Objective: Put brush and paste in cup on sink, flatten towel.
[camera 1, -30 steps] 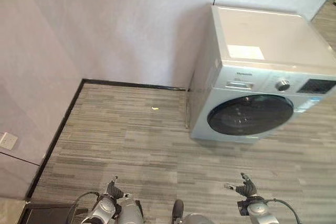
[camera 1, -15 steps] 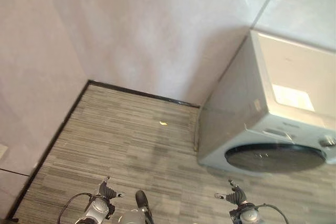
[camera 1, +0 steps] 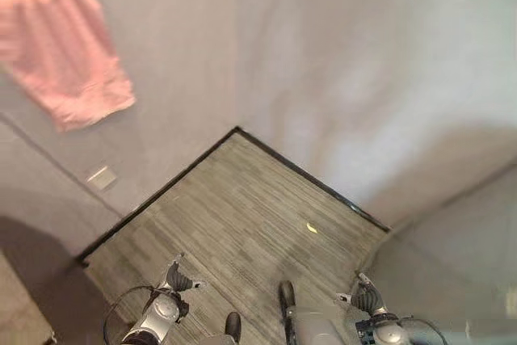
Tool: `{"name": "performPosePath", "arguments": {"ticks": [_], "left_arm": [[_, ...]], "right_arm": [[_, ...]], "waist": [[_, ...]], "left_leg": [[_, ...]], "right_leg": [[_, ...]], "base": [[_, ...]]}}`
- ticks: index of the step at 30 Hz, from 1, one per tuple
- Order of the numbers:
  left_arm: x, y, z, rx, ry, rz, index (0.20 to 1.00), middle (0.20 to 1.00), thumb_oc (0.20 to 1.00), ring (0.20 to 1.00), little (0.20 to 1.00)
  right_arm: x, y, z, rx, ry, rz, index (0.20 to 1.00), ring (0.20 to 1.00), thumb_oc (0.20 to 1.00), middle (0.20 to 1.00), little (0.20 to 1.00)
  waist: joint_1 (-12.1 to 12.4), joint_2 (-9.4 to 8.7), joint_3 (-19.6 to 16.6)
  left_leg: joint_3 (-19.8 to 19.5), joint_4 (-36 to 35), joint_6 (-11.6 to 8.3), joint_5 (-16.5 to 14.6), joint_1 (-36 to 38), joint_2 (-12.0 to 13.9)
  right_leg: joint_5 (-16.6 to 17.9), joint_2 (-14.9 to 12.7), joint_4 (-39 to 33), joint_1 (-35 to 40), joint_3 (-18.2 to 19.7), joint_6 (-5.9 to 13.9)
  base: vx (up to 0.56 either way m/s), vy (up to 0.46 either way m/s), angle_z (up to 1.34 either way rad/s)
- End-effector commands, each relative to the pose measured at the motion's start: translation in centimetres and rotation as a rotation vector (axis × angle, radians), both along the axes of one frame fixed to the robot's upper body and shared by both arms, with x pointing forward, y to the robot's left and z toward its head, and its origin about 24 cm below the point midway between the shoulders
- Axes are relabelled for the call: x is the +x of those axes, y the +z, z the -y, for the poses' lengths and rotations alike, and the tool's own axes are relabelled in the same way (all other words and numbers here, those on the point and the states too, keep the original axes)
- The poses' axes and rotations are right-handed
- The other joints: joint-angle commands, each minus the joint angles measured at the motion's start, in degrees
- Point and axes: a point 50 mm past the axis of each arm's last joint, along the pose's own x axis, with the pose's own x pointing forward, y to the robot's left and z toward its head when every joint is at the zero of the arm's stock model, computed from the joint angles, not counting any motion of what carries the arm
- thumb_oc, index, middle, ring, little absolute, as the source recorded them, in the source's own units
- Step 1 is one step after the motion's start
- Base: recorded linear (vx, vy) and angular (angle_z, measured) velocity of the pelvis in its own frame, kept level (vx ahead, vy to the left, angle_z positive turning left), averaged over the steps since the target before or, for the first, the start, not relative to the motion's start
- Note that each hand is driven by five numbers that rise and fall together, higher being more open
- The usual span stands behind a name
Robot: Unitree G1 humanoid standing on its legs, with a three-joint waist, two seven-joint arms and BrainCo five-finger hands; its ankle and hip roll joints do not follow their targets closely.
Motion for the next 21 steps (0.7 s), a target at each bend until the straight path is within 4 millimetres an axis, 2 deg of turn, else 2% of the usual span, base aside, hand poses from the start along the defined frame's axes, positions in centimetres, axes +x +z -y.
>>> {"name": "performPosePath", "arguments": {"ticks": [1,3,4,5,6,7,8,10,12,13,14,15,16,17,19,20,21], "left_arm": [[2.0,0.9,1.2,-0.035,-0.032,0.087,1.0,1.0,1.0,1.0,1.0],[1.8,0.7,1.3,-0.044,-0.029,0.082,1.0,1.0,1.0,1.0,1.0],[1.7,0.7,1.4,-0.054,-0.019,0.082,1.0,1.0,1.0,1.0,1.0],[1.9,0.8,1.4,-0.062,-0.007,0.095,1.0,1.0,1.0,1.0,1.0],[2.3,1.0,1.4,-0.069,0.002,0.111,1.0,1.0,1.0,1.0,1.0],[3.5,2.0,1.4,-0.078,0.001,0.169,1.0,1.0,1.0,1.0,1.0],[3.5,2.0,1.4,-0.078,0.001,0.169,1.0,1.0,1.0,1.0,1.0],[3.9,2.3,1.3,-0.073,-0.005,0.186,1.0,1.0,1.0,1.0,1.0],[4.0,2.5,1.3,-0.07,-0.008,0.195,1.0,1.0,1.0,1.0,1.0],[3.7,2.4,1.0,-0.059,-0.001,0.194,1.0,1.0,1.0,1.0,1.0],[3.7,2.4,1.0,-0.059,-0.001,0.194,1.0,1.0,1.0,1.0,1.0],[3.6,2.5,0.8,-0.054,0.006,0.202,1.0,1.0,1.0,1.0,1.0],[3.5,2.5,0.7,-0.054,0.013,0.203,1.0,1.0,1.0,1.0,1.0],[3.3,2.4,0.4,-0.048,0.025,0.2,1.0,1.0,1.0,1.0,1.0],[2.9,2.3,0.2,-0.047,0.034,0.196,1.0,1.0,1.0,1.0,1.0],[2.6,2.1,0.0,-0.044,0.04,0.187,1.0,1.0,1.0,1.0,1.0],[2.2,2.1,-0.2,-0.036,0.036,0.184,1.0,1.0,1.0,1.0,1.0]], "right_arm": [[3.7,2.9,2.6,-0.067,-0.017,0.159,1.0,1.0,1.0,1.0,1.0],[3.7,2.8,2.7,-0.066,-0.015,0.152,1.0,1.0,1.0,1.0,1.0],[3.9,3.0,2.6,-0.062,0.005,0.16,1.0,1.0,1.0,1.0,1.0],[4.2,3.3,2.6,-0.06,0.01,0.176,1.0,1.0,1.0,1.0,1.0],[4.7,3.5,2.4,-0.062,0.031,0.185,1.0,1.0,1.0,1.0,1.0],[5.1,4.0,2.5,-0.076,0.045,0.203,1.0,1.0,1.0,1.0,1.0],[5.1,4.0,2.5,-0.076,0.045,0.203,1.0,1.0,1.0,1.0,1.0],[4.7,3.8,2.6,-0.075,0.037,0.192,1.0,1.0,1.0,1.0,1.0],[4.5,3.7,2.7,-0.081,0.032,0.188,1.0,1.0,1.0,1.0,1.0],[3.7,3.0,2.6,-0.087,0.025,0.157,1.0,1.0,1.0,1.0,1.0],[3.7,3.0,2.6,-0.087,0.025,0.157,1.0,1.0,1.0,1.0,1.0],[3.4,2.7,2.4,-0.09,0.044,0.144,1.0,1.0,1.0,1.0,1.0],[3.1,2.5,2.2,-0.091,0.064,0.132,1.0,1.0,1.0,1.0,1.0],[3.1,2.4,2.0,-0.1,0.089,0.119,1.0,1.0,1.0,1.0,1.0],[3.1,2.3,1.9,-0.107,0.102,0.113,1.0,1.0,1.0,1.0,1.0],[3.2,2.4,1.7,-0.103,0.12,0.113,1.0,1.0,1.0,1.0,1.0],[3.3,2.4,1.2,-0.101,0.138,0.115,1.0,1.0,1.0,1.0,1.0]], "waist": [[-0.72,3.74,0.22],[-1.04,3.54,-0.13],[-1.06,3.82,-0.25],[-0.96,3.73,0.08],[-0.86,3.2,0.75],[0.76,1.4,2.95],[0.76,1.55,2.94],[1.2,1.3,2.92],[1.49,1.5,2.88],[2.39,2.77,1.95],[2.39,2.72,2.01],[3.06,3.74,1.85],[3.55,3.85,1.68],[3.58,3.82,1.52],[3.97,3.92,1.04],[4.29,4.18,0.54],[4.84,4.37,-0.12]], "left_leg": [[7.74,-0.48,-2.08,-2.48,12.21,-0.99],[7.3,2.75,-2.53,-2.83,12.12,-1.14],[7.95,7.62,-3.87,-1.68,11.29,-0.78],[10.22,14.27,-6.05,1.14,8.12,-0.12],[13.59,21.83,-8.2,5.02,3.8,1.69],[19.5,33.77,-7.65,6.18,-5.01,2.99],[19.46,34.19,-7.66,5.94,-5.24,3.17],[24.07,32.02,-6.92,5.62,-9.82,4.76],[25.33,29.49,-6.61,4.67,-11.57,4.71],[27.25,11.46,-5.3,6.05,-13.37,4.82],[27.27,11.31,-5.3,6.12,-13.22,4.77],[27.57,4.78,-6.22,9.68,-15.39,6.32],[27.83,-1.85,-6.75,11.57,-16.01,7.57],[29.25,-5.46,-7.66,13.61,-16.2,8.64],[29.16,-5.46,-8.16,14.41,-17.08,9.52],[29.73,-5.45,-8.39,15.98,-16.12,9.88],[30.07,-3.77,-7.65,17.78,-15.07,9.87]], "right_leg": [[8.69,2.27,6.02,-1.85,0.39,0.65],[8.55,2.51,6.79,-1.26,0.23,0.31],[7.62,2.66,7.19,-0.08,-0.82,-0.48],[6.66,2.26,7.74,1.13,-2.17,-1.36],[5.97,1.86,7.89,2.86,-3.44,-2.6],[3.51,1.2,7.01,6.96,-5.85,-4.75],[3.48,1.37,7.07,6.88,-5.88,-4.76],[1.93,1.01,6.32,9.18,-7.35,-5.18],[1.24,1.11,5.57,10.41,-7.96,-4.99],[-0.79,2.25,3.67,13.66,-8.43,-4.01],[-0.8,2.2,3.66,13.75,-8.43,-4.0],[-1.55,3.25,3.13,15.02,-8.29,-3.89],[-2.3,3.15,2.5,16.71,-7.97,-3.56],[-2.75,2.87,1.67,18.67,-7.78,-3.07],[-3.34,2.78,1.37,19.65,-7.06,-2.75],[-4.4,2.79,1.64,21.0,-6.18,-2.67],[-6.99,2.21,4.22,22.59,-4.96,-2.48]], "base": [[0.49,-0.164,1.72],[0.33,-0.115,1.21],[0.27,-0.104,0.88],[0.35,-0.191,0.9],[0.42,-0.39,1.13],[0.31,-0.339,1.1],[0.33,-0.326,0.87],[0.28,-0.136,0.42],[0.42,-0.019,0.52],[0.47,0.063,0.51],[0.67,0.112,0.53],[0.4,0.086,0.23],[0.69,0.164,0.27],[0.66,0.173,-0.05],[0.42,0.134,-0.14],[0.56,0.231,-0.43],[0.73,0.332,-0.63]]}}
